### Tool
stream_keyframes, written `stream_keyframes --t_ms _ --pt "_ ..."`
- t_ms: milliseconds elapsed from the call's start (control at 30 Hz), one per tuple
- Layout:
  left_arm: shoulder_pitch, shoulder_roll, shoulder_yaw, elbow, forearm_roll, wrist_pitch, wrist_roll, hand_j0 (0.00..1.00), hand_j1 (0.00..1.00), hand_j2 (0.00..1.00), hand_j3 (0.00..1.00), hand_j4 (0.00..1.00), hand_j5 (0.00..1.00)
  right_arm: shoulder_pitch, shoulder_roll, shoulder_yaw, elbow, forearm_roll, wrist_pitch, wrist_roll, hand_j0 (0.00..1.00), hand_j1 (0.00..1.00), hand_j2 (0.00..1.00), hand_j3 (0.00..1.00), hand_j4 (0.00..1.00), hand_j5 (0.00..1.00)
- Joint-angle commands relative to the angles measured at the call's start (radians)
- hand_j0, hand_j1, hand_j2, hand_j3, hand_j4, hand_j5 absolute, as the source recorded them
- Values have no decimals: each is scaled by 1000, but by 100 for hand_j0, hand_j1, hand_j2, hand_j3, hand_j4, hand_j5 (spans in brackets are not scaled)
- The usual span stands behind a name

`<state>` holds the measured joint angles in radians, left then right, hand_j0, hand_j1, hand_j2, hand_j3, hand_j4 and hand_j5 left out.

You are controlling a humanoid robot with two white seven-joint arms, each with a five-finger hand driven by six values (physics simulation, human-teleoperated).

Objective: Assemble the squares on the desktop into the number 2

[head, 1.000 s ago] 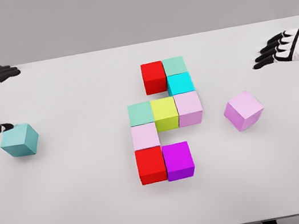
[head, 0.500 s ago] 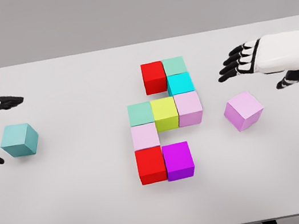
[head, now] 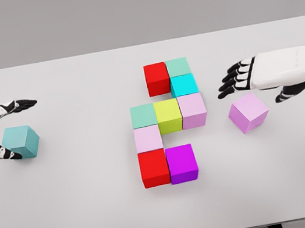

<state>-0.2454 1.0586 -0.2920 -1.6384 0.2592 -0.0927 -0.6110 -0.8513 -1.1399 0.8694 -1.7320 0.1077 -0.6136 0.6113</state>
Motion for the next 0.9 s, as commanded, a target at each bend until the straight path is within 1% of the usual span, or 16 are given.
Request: stream_keyframes --t_ms 0,33,100,167,200,267,333,400,467,567,667,733,833,867 --pt "0 -20 -4 11 -37 1 0 100 100 100 100 100 100 0 -1 0 12 -11 3 0 100 100 100 100 100 100" --pt "0 -22 -4 26 -57 1 0 100 100 100 100 100 100 2 -3 2 14 -17 3 0 100 100 100 100 100 100" --pt "0 -22 -4 40 -83 1 0 100 100 100 100 100 100 0 -9 20 22 -68 3 0 100 100 100 100 100 100" --pt "0 -23 -6 57 -90 -2 0 100 100 100 100 100 100 2 -8 23 40 -109 47 0 100 100 100 100 100 100" --pt "0 -23 -6 63 -95 -2 0 100 100 100 100 100 100 2 -4 31 42 -115 81 0 100 100 100 100 100 100" --pt "0 -49 -4 75 -143 -1 0 100 100 100 100 100 100 3 0 52 49 -123 161 0 100 100 100 100 100 100" --pt "-3 -57 -4 97 -147 -2 0 100 100 100 100 100 100 6 2 66 75 -134 274 0 100 100 100 100 100 100" --pt "-3 -57 -4 100 -181 -2 0 100 100 100 100 100 100 6 2 68 75 -191 393 0 100 100 100 100 100 100" --pt "-3 -69 -4 123 -190 -2 0 100 100 100 100 100 100 8 3 71 71 -201 486 0 100 100 100 100 100 100" --pt "-5 -83 -6 154 -207 -2 0 100 100 100 100 100 100 25 14 83 68 -223 529 0 100 100 100 100 100 100" --pt "-8 -112 -1 161 -242 -1 0 100 100 100 100 100 100 23 43 92 68 -223 626 0 100 100 100 100 100 100" --pt "-14 -115 -1 170 -242 -1 0 99 99 99 99 99 99 26 49 97 77 -223 653 0 100 100 100 100 100 100" --pt "-20 -118 -1 172 -242 -1 0 98 98 98 98 98 98 29 118 125 74 -223 724 0 100 100 100 100 100 100" --pt "-21 -123 2 181 -242 -1 0 98 98 98 98 98 98 31 123 125 72 -223 727 0 100 100 100 100 100 100"
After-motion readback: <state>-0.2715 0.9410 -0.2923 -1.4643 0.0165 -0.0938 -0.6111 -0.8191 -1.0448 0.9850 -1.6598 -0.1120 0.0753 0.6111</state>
